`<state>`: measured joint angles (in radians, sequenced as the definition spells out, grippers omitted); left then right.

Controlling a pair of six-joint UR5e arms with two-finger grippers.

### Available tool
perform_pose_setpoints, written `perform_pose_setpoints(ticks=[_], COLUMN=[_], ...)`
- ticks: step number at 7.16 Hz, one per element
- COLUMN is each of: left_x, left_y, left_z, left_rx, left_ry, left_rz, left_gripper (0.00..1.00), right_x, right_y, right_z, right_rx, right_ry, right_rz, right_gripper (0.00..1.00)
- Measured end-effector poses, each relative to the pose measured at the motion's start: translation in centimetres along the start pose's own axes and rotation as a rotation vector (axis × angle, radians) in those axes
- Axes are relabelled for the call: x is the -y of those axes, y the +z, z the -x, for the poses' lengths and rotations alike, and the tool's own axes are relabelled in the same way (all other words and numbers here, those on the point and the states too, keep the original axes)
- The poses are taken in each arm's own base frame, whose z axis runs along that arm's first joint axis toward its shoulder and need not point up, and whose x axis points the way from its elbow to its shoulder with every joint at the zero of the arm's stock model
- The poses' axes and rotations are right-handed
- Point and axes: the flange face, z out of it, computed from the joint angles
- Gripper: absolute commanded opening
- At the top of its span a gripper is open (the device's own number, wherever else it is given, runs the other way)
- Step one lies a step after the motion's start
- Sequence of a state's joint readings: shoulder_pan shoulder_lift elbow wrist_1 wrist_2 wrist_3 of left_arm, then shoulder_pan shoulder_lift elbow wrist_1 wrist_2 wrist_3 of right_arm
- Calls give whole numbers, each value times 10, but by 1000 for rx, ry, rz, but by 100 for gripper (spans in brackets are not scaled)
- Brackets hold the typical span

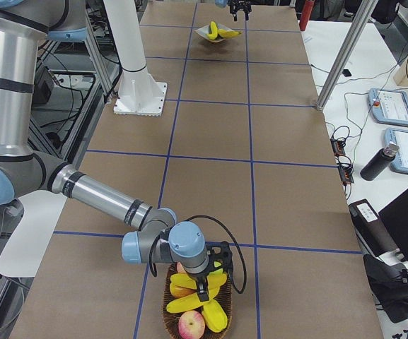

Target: Transfer all bananas from basket to plate

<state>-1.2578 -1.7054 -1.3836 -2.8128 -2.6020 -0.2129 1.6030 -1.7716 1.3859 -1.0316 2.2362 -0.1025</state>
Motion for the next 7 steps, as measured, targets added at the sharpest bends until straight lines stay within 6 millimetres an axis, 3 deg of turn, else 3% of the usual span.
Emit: perform_pose_setpoints(ticks=[2,6,7], left_x=[0,-1,-1], left_y=[0,0,0], left_z=[0,0,0], left_rx=[-1,0,0], left_ry=[2,1,1], left_rz=[0,0,0], left_gripper=[100,100,100], right_x=[6,-3,-3], right_y=[10,26,30], right_z=[6,-1,1], right_rx=[-65,-131,-130], right_ry=[-21,-101,-109], right_rz=[24,74,83], right_gripper=[100,99,89])
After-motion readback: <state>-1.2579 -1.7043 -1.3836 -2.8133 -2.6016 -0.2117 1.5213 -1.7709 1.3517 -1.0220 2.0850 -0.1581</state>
